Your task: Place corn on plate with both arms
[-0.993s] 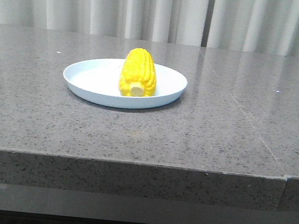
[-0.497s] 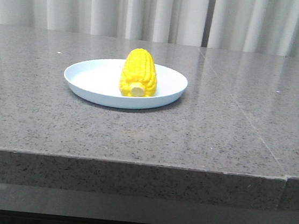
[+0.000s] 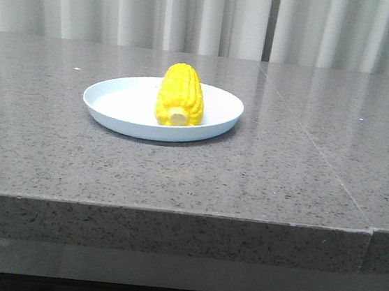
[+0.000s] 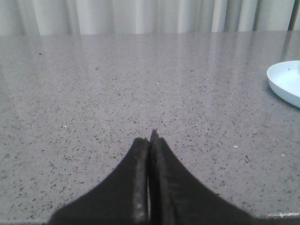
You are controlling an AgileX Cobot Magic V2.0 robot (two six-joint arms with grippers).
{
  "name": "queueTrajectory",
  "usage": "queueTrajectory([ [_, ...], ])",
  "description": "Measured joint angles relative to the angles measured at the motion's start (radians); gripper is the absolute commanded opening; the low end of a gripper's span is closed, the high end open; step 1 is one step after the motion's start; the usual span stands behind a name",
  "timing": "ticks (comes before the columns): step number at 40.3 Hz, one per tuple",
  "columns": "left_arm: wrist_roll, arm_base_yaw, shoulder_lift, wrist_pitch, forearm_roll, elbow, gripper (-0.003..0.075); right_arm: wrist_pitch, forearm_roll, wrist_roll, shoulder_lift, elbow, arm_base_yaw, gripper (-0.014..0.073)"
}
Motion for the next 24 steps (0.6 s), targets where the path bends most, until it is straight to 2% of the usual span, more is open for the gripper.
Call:
queueTrajectory([
  [9, 0.0, 0.0, 0.0, -0.067, 0.0, 0.007, -0.002, 0.0, 0.0, 0.0, 0.0, 0.0, 0.0, -0.0068],
  [24, 0.0, 0.0, 0.0, -0.071, 0.0, 0.007, -0.002, 0.0, 0.0, 0.0, 0.0, 0.002, 0.0, -0.0068],
])
